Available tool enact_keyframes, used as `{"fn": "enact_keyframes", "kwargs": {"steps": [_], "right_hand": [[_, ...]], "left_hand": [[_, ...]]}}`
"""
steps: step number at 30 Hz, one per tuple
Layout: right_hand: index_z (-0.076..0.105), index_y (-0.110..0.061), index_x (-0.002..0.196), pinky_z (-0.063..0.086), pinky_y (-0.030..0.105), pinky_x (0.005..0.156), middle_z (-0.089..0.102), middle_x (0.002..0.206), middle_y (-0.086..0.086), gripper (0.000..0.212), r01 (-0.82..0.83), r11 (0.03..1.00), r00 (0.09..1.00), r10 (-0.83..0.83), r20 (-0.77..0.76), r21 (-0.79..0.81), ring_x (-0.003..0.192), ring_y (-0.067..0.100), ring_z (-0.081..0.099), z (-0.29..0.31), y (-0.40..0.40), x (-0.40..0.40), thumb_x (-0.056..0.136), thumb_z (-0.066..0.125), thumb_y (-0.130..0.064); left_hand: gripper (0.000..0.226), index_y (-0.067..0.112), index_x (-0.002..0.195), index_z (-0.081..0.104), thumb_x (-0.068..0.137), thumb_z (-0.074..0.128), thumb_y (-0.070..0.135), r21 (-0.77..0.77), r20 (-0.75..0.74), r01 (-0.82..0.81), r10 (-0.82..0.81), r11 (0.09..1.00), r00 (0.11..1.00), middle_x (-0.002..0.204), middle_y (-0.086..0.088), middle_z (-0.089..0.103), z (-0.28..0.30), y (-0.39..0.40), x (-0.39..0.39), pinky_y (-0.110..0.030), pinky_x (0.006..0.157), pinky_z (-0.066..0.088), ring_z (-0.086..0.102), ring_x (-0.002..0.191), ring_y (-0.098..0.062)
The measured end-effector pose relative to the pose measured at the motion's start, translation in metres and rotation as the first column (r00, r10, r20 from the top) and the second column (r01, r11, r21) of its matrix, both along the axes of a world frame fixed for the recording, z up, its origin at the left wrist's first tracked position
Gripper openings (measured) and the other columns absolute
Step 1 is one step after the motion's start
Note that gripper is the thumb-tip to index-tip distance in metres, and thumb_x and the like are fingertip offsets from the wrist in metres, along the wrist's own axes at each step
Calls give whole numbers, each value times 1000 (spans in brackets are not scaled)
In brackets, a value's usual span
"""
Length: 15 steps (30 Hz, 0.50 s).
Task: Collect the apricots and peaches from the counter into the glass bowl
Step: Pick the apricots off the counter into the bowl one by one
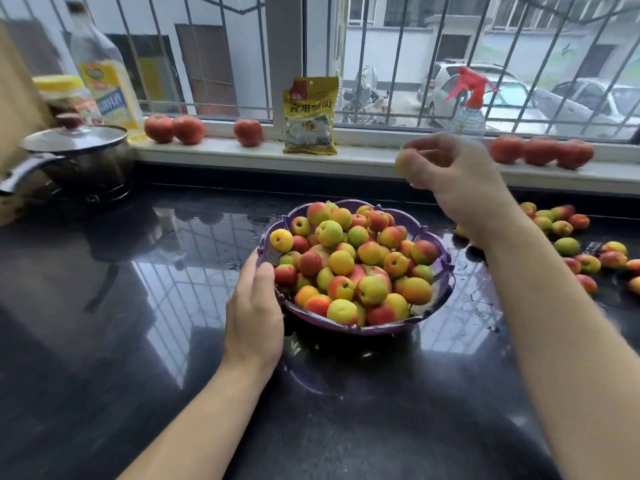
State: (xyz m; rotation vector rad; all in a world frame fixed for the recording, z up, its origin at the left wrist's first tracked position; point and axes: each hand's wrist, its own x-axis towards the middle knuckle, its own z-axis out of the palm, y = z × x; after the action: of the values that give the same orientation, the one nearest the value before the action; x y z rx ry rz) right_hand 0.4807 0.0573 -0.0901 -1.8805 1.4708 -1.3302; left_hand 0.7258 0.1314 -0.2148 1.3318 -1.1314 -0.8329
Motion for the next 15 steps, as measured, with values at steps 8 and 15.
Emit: {"fn": "enact_keyframes", "kwargs": {"steps": [8, 15], "right_hand": [[68, -36, 119, 53, 30, 89, 64, 108, -20, 30, -423, 866, 579, 486, -654, 268, 100, 5, 60, -14, 51, 96, 90, 69, -27], [72, -31, 117, 49, 24, 95, 65, 115, -16, 25, -344, 930, 744, 354, -566, 130, 108, 2, 59, 2, 44, 66, 94, 67, -20]], "left_hand": [[64, 34, 139, 66, 93, 30, 60, 12, 2, -44, 44, 999, 999, 137, 11, 70, -4, -1, 5, -51, 117, 44, 59, 134, -14], [52, 40, 130, 68, 96, 31, 56, 18, -24, 7, -6, 1000, 1000, 120, 13, 76, -1, 0, 4, -53, 106, 53, 68, 120, -15]]}}
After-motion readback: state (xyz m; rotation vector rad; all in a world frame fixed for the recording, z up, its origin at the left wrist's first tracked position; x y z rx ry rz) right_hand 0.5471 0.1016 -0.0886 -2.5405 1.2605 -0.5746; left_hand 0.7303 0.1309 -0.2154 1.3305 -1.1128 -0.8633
